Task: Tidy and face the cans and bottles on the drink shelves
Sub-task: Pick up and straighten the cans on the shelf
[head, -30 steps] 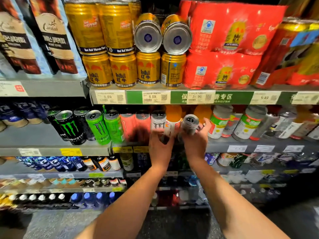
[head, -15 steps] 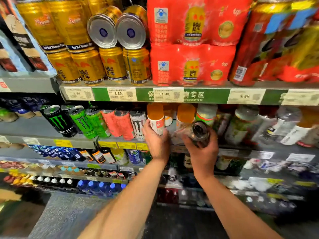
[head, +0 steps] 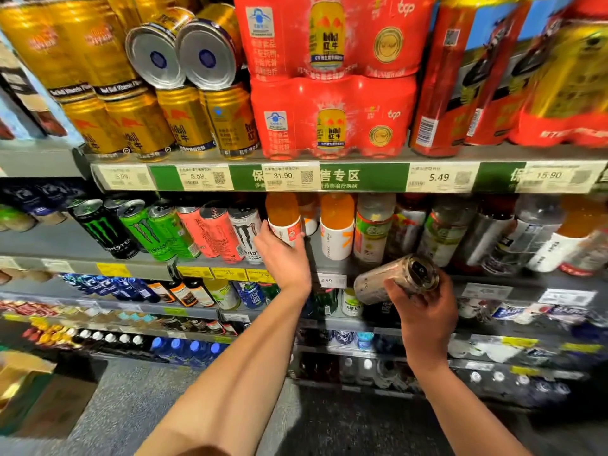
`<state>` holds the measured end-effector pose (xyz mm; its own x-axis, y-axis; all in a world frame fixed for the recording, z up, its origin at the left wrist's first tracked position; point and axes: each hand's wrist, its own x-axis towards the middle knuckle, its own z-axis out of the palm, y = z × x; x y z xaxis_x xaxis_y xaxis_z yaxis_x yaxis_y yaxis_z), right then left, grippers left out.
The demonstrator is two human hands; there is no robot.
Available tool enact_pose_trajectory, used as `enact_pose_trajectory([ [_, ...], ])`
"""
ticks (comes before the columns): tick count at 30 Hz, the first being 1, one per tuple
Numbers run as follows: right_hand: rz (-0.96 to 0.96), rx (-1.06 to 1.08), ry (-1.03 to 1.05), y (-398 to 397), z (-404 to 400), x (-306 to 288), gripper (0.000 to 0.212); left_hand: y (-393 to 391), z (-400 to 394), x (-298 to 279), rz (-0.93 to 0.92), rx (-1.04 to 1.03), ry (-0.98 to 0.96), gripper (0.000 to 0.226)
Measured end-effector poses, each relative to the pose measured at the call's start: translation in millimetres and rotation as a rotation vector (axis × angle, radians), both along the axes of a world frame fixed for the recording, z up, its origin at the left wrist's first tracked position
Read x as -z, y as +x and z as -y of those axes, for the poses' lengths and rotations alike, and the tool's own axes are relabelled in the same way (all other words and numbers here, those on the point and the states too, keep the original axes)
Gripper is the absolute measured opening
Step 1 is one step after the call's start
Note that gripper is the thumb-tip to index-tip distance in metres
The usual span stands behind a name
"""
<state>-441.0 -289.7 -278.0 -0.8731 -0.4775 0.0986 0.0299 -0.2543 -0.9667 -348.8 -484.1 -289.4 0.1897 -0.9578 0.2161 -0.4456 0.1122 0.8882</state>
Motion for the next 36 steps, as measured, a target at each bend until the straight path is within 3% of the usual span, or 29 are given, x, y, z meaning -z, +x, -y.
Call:
enact_pose_trajectory([
  [8, -0.006, 0.033, 0.056, -8.2, -7.7, 10.9, 0.050, 2.0, 3.0, 2.8, -0.100, 0.055, 0.013, 0.061],
  [17, -0.013, 0.006, 0.036, 1.5, -8.2, 3.1, 0.050, 14.3, 7.8, 5.4, -0.092, 0.277, 0.047, 0.070],
  [26, -0.057, -0.008, 0.037, 23.5, 19.0, -13.3, 0.064, 24.2, 4.4, -0.2, -0.167, 0.461, 0.094, 0.072],
  [29, -0.085, -0.036, 0.043, 38.1, 34.2, -17.6, 0.060, 41.6, 6.6, -4.3, -0.168, 0.419, 0.094, 0.070],
  [33, -0.120, -0.054, 0.044, 62.5, 60.6, -23.2, 0.062, 74.5, 16.5, -13.7, -0.163, 0.277, -0.081, 0.039],
  [36, -0.180, -0.038, 0.068, 80.5, 84.2, -27.8, 0.063, 97.8, 32.1, -22.9, -0.157, 0.255, -0.118, 0.040],
])
